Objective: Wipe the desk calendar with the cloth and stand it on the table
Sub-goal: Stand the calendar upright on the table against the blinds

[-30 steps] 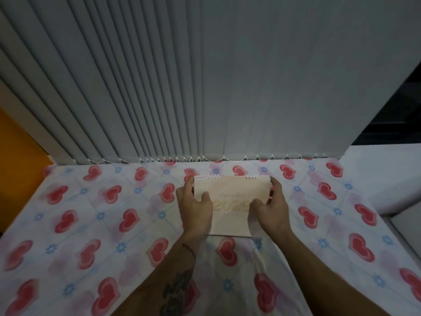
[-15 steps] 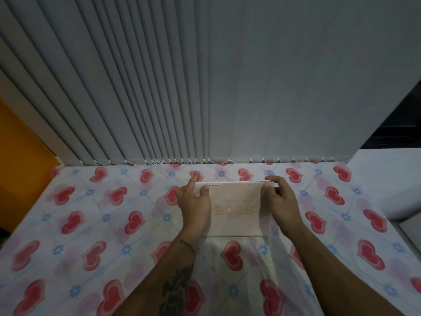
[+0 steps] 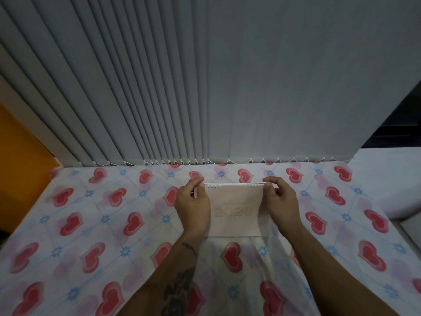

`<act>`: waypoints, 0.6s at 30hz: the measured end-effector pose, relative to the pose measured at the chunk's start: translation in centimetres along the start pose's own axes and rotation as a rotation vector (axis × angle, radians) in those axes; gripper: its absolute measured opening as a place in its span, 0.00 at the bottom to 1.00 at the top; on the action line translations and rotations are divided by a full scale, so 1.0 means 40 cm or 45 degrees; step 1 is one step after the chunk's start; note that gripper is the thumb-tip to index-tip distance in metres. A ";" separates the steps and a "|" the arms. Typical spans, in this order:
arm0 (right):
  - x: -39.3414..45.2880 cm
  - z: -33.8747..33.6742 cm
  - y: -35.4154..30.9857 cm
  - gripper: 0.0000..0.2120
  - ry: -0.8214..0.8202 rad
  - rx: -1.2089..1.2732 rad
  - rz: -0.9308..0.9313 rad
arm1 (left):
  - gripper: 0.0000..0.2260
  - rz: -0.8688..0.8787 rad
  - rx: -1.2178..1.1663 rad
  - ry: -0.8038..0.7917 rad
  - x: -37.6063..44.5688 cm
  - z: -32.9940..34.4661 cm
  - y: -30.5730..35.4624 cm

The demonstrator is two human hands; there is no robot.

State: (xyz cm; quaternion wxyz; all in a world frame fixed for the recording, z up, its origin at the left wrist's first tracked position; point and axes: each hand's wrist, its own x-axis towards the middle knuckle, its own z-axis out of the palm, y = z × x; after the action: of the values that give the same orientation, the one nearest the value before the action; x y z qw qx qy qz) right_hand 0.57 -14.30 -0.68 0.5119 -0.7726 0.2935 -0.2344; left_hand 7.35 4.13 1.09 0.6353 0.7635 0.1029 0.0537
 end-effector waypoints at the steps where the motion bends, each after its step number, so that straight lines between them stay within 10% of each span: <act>1: 0.002 0.002 -0.003 0.08 0.001 -0.004 -0.010 | 0.08 0.023 0.008 0.013 0.003 0.001 -0.001; 18: 0.108 0.028 -0.030 0.11 -0.031 -0.053 -0.128 | 0.11 0.449 0.276 -0.049 0.111 0.043 0.022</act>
State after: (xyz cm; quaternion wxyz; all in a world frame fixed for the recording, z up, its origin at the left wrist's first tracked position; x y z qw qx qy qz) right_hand 4.68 -16.20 0.29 0.4868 -0.7997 0.2528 -0.2442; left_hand 12.11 3.34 1.42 0.5321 0.8344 -0.0395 0.1381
